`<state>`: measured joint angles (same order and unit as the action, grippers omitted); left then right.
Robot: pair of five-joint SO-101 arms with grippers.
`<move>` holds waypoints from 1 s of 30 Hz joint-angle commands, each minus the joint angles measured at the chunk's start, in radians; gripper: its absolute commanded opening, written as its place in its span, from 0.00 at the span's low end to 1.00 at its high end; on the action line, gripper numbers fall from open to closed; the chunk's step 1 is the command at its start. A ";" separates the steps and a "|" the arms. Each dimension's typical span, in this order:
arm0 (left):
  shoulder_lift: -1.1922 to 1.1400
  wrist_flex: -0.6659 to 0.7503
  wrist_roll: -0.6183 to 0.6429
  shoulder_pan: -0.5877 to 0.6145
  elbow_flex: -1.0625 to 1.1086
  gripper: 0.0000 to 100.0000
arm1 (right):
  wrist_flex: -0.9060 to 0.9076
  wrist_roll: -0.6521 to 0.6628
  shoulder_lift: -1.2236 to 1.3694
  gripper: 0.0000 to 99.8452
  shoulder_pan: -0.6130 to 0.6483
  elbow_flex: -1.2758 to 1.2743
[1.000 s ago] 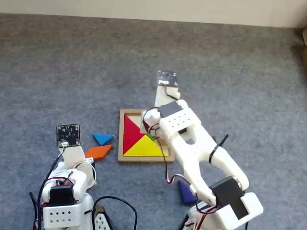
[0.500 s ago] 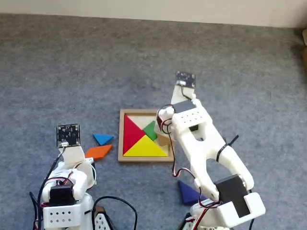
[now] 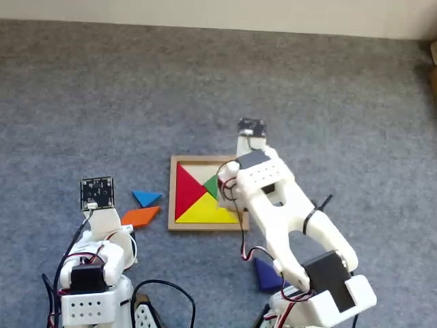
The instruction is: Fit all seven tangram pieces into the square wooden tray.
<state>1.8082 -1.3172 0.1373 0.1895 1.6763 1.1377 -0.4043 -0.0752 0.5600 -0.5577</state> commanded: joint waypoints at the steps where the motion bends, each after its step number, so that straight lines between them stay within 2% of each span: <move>1: 0.001 -0.003 -0.008 0.007 0.021 0.01 | 0.042 0.015 -0.015 0.09 0.031 0.013; 14: 0.001 -0.003 -0.008 0.007 0.021 0.01 | 0.036 0.017 -0.071 0.09 0.033 0.091; 18: 0.001 -0.003 -0.008 0.007 0.021 0.01 | -0.077 0.015 -0.094 0.08 0.036 0.101; 21: 0.001 -0.003 -0.008 0.007 0.021 0.01 | -0.240 0.017 -0.070 0.00 0.036 0.097; 23: 0.001 -0.003 -0.008 0.007 0.021 0.01 | -0.308 0.017 -0.039 0.01 0.036 0.079; 30: 0.001 -0.003 -0.008 0.007 0.021 0.01 | -0.358 0.023 0.082 0.01 0.036 0.056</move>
<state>1.8082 -1.3172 0.1373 0.1895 1.6763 0.8063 -0.3982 -0.0046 0.5769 -0.5117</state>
